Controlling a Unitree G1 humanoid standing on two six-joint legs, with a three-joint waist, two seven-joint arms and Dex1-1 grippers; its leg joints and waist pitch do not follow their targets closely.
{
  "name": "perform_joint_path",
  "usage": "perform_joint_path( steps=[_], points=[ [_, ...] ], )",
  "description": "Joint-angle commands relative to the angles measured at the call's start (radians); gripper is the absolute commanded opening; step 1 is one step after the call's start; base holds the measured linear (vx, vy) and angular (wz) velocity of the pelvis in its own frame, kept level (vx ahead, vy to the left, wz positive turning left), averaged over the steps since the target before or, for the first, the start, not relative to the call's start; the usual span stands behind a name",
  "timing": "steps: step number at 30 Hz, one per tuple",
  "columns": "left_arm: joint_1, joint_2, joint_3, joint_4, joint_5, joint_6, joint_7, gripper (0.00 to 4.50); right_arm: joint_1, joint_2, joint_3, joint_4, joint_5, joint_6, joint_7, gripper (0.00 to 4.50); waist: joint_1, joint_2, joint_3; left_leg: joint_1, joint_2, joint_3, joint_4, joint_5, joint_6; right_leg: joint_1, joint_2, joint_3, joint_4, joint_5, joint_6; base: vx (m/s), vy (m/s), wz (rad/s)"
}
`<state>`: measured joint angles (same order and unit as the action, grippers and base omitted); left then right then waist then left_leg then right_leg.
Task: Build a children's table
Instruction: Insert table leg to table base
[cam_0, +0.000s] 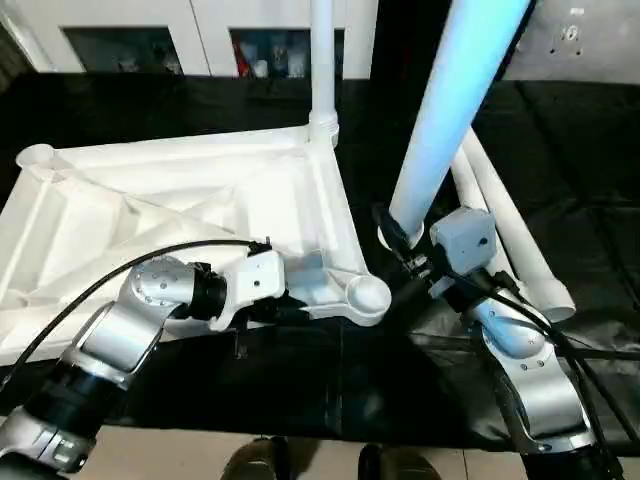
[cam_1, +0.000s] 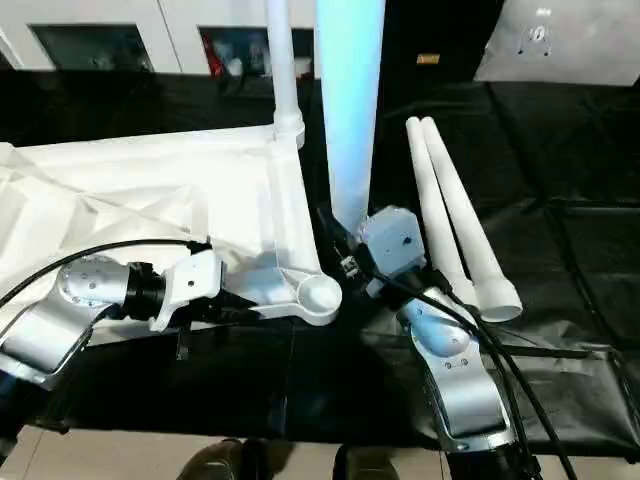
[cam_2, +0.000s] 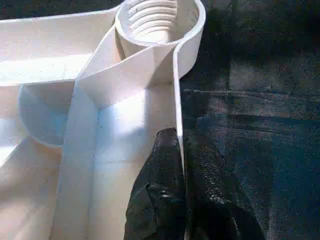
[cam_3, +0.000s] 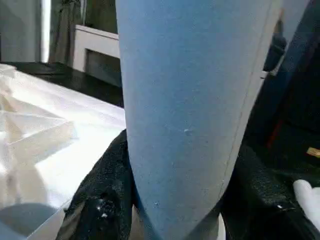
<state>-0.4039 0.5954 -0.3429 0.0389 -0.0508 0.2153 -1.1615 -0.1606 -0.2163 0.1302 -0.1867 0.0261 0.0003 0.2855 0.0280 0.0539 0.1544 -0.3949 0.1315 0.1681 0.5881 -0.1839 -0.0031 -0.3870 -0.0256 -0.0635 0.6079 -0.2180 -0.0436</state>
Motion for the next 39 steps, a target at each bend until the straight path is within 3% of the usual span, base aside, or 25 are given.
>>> perform_joint_path(
  steps=[1, 6, 7, 9, 12, 15, 18, 19, 20, 25, 26, 30, 33, 39],
  points=[
    [0.014, 0.02, -0.018, -0.011, 0.014, 0.01, -0.009, 0.0, -0.009, 0.004, -0.015, -0.024, -0.008, 0.014, -0.016, 1.9, -0.012, 0.003, -0.049, 0.025, 0.115, -0.051, -0.08, -0.116, 0.102, 0.035, -0.142, 0.08, -0.059, 0.006, -0.223, 0.0, 0.0, 0.0],
    [0.031, 0.026, -0.016, -0.042, 0.014, 0.032, 0.003, 0.0, -0.012, 0.006, -0.002, -0.041, 0.036, 0.049, 0.031, 1.9, -0.012, 0.001, -0.035, 0.025, 0.114, -0.048, -0.083, -0.17, 0.076, 0.037, -0.146, 0.085, -0.073, -0.132, -0.213, 0.0, 0.0, 0.0],
    [0.035, 0.023, -0.014, -0.044, 0.013, 0.035, 0.008, 0.0, -0.013, 0.003, 0.002, -0.047, 0.061, 0.069, 0.053, 1.9, -0.012, -0.003, -0.043, 0.026, 0.115, -0.048, -0.082, -0.163, 0.075, 0.04, -0.145, 0.085, -0.072, -0.133, -0.213, 0.0, 0.0, 0.0],
    [0.043, 0.015, -0.01, -0.047, 0.014, 0.039, 0.02, 0.0, -0.017, 0.001, -0.001, -0.067, 0.136, 0.148, 0.093, 1.9, -0.013, -0.005, -0.045, 0.025, 0.115, -0.049, -0.081, -0.142, 0.084, 0.044, -0.145, 0.085, -0.07, -0.113, -0.217, 0.0, 0.0, 0.0],
    [0.048, -0.005, 0.0, -0.035, 0.01, 0.021, 0.052, 0.0, -0.043, -0.03, -0.018, -0.091, 0.226, 0.291, 0.147, 1.9, -0.011, 0.0, -0.053, 0.029, 0.119, -0.05, -0.079, -0.114, 0.092, 0.043, -0.142, 0.082, -0.064, -0.065, -0.23, 0.0, 0.0, 0.0],
    [0.042, -0.034, 0.013, -0.017, -0.003, 0.008, 0.075, 0.0, -0.073, -0.066, -0.043, -0.099, 0.3, 0.416, 0.195, 1.9, -0.005, -0.005, -0.064, 0.028, 0.115, -0.044, -0.072, -0.099, 0.088, 0.048, -0.145, 0.083, -0.063, -0.049, -0.236, 0.0, 0.0, 0.0],
    [0.036, -0.047, 0.017, -0.004, -0.007, 0.002, 0.082, 0.0, -0.089, -0.085, -0.055, -0.093, 0.335, 0.464, 0.228, 1.9, 0.0, -0.006, -0.07, 0.026, 0.112, -0.042, -0.068, -0.084, 0.087, 0.05, -0.146, 0.082, -0.062, -0.041, -0.235, 0.0, 0.0, 0.0],
    [0.028, -0.055, 0.015, 0.014, -0.008, -0.007, 0.079, 0.0, -0.111, -0.127, -0.05, -0.075, 0.349, 0.504, 0.282, 1.9, 0.001, -0.01, -0.081, 0.026, 0.11, -0.042, -0.064, -0.065, 0.091, 0.055, -0.144, 0.079, -0.058, -0.021, -0.237, 0.0, 0.0, 0.0],
    [0.025, -0.056, 0.014, 0.019, -0.008, -0.009, 0.079, 0.0, -0.118, -0.143, -0.046, -0.071, 0.353, 0.523, 0.298, 1.9, 0.001, -0.01, -0.081, 0.024, 0.11, -0.043, -0.063, -0.057, 0.095, 0.058, -0.143, 0.078, -0.056, -0.012, -0.238, 0.0, 0.0, 0.0],
    [0.017, -0.058, 0.01, 0.037, -0.001, -0.024, 0.074, 0.0, -0.117, -0.21, 0.001, -0.062, 0.33, 0.558, 0.358, 1.9, 0.005, -0.014, -0.089, 0.021, 0.107, -0.04, -0.055, -0.039, 0.112, 0.059, -0.146, 0.077, -0.055, 0.0, -0.238, 0.0, 0.0, 0.0],
    [0.015, -0.059, 0.01, 0.042, 0.0, -0.028, 0.073, 0.0, -0.112, -0.215, 0.007, -0.067, 0.338, 0.571, 0.363, 1.9, 0.006, -0.021, -0.092, 0.022, 0.107, -0.04, -0.054, -0.036, 0.117, 0.059, -0.145, 0.076, -0.055, 0.0, -0.238, 0.0, 0.0, 0.0],
    [0.009, -0.059, 0.016, 0.063, -0.003, -0.044, 0.065, 0.0, -0.108, -0.2, 0.013, -0.085, 0.362, 0.608, 0.356, 1.9, 0.008, -0.011, -0.095, 0.024, 0.11, -0.043, -0.053, -0.04, 0.113, 0.056, -0.143, 0.074, -0.054, -0.017, -0.238, 0.0, 0.0, 0.0],
    [0.007, -0.062, 0.014, 0.076, -0.002, -0.052, 0.061, 0.0, -0.111, -0.188, 0.017, -0.087, 0.37, 0.616, 0.355, 1.9, 0.008, -0.016, -0.1, 0.025, 0.109, -0.042, -0.053, -0.05, 0.108, 0.057, -0.142, 0.074, -0.052, -0.002, -0.247, 0.0, 0.0, 0.0],
    [-0.003, -0.07, 0.011, 0.103, -0.001, -0.068, 0.059, 0.0, -0.097, -0.162, 0.029, -0.084, 0.376, 0.617, 0.356, 1.9, 0.01, -0.015, -0.102, 0.023, 0.107, -0.042, -0.051, -0.06, 0.096, 0.057, -0.143, 0.074, -0.054, -0.019, -0.245, 0.0, 0.0, 0.0]
  ],
)
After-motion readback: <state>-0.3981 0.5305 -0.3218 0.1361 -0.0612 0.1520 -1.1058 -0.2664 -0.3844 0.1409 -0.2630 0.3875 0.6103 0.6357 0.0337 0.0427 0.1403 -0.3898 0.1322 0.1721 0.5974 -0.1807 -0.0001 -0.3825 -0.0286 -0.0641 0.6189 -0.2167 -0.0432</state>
